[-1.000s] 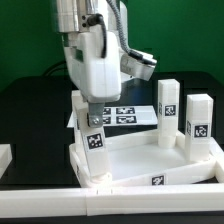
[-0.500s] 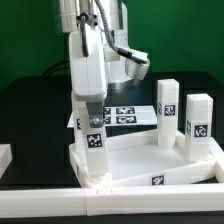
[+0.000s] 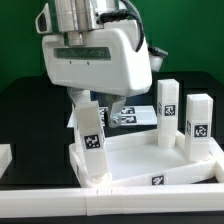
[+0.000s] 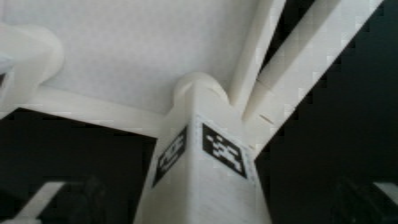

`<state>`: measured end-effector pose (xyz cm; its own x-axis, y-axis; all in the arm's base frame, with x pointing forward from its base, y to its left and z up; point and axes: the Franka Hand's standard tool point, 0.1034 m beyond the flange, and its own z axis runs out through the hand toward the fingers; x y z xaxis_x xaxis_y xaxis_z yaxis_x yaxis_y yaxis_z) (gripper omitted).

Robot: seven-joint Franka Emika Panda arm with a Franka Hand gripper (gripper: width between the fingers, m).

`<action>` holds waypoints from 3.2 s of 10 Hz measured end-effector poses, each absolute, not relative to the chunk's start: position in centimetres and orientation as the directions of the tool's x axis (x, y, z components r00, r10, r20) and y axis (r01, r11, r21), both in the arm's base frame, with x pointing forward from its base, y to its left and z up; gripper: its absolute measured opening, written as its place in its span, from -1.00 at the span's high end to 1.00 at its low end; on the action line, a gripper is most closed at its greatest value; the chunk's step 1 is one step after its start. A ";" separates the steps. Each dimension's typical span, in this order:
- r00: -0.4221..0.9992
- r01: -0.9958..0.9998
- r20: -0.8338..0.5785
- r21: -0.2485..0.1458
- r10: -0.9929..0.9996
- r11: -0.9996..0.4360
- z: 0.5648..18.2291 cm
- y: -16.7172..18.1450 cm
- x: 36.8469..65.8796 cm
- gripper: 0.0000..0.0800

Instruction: Assemble desk

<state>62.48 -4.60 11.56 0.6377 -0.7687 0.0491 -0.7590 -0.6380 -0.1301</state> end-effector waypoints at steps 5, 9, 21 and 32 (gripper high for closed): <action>0.911 -0.395 0.092 -0.077 -0.401 -0.915 12.4 -4.5 63.2 -0.60; 0.816 -0.567 0.075 -0.092 -0.573 -0.819 12.3 -4.6 63.1 0.15; 0.319 -0.942 -0.019 -0.118 -0.948 -0.315 11.8 -4.4 63.1 -0.39; 0.908 -0.407 0.076 -0.071 -0.412 -0.911 12.2 -4.5 63.2 -0.35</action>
Offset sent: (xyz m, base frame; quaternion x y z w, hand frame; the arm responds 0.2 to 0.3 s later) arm 0.0174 0.0273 0.0144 0.0425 -0.0723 -0.4368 0.8956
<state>63.23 -4.54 12.16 0.9082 -0.4116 0.0758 -0.4068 -0.9107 -0.0710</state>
